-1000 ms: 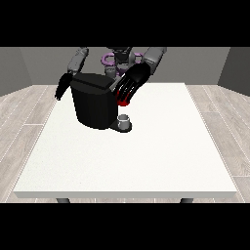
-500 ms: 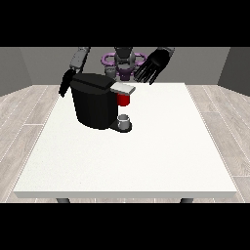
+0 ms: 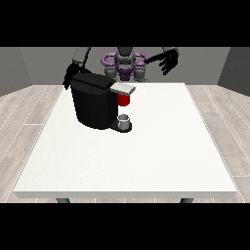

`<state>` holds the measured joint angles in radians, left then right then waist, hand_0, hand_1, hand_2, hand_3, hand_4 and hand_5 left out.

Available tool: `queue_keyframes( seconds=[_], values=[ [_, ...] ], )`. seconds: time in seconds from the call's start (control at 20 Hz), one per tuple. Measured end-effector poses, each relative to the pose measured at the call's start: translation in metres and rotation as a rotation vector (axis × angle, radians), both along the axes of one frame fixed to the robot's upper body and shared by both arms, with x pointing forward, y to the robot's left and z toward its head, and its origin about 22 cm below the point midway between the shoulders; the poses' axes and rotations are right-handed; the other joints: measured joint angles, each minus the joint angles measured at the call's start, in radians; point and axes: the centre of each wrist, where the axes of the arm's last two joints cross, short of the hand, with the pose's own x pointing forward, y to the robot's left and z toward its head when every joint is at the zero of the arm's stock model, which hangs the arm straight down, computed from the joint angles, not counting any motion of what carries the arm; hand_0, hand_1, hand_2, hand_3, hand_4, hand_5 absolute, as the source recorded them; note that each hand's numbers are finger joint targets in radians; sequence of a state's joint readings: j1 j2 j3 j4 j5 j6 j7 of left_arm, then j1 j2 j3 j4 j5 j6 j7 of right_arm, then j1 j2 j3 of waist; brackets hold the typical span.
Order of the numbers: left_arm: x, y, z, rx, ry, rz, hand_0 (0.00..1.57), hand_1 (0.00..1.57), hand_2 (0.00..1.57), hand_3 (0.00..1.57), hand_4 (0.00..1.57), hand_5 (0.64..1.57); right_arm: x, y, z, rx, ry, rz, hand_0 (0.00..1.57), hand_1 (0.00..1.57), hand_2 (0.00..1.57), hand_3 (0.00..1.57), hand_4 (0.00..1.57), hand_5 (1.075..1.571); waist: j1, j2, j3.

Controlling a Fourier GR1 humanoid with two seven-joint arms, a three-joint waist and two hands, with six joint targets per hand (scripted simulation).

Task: Insert the coffee pod into the coffee machine and close the lid

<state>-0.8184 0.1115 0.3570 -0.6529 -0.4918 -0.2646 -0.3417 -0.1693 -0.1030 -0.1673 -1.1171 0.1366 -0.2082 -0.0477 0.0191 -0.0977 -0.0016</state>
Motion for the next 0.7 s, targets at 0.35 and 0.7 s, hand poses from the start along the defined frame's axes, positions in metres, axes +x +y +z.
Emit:
queue_keyframes(
  seconds=[0.35, 0.7],
  values=[
    [-0.052, 0.003, -0.083, -0.132, 0.211, 0.057, 0.0, 0.0, 0.0, 0.0, 0.39, 1.571, -0.004, 0.011, 0.006, 0.053, -0.018, 0.077, 0.0, 0.0, 0.0, 0.0, 0.0, 1.571, 0.054, -0.153, 0.0014],
    [-0.079, 0.013, -0.109, -0.201, 0.293, 0.095, 0.0, 0.0, 0.0, 0.0, 0.43, 1.571, 0.018, 0.025, 0.043, 0.058, -0.107, 0.234, 0.0, 0.0, 0.0, 0.0, 0.11, 1.571, 0.089, -0.208, 0.0014]
  ],
)
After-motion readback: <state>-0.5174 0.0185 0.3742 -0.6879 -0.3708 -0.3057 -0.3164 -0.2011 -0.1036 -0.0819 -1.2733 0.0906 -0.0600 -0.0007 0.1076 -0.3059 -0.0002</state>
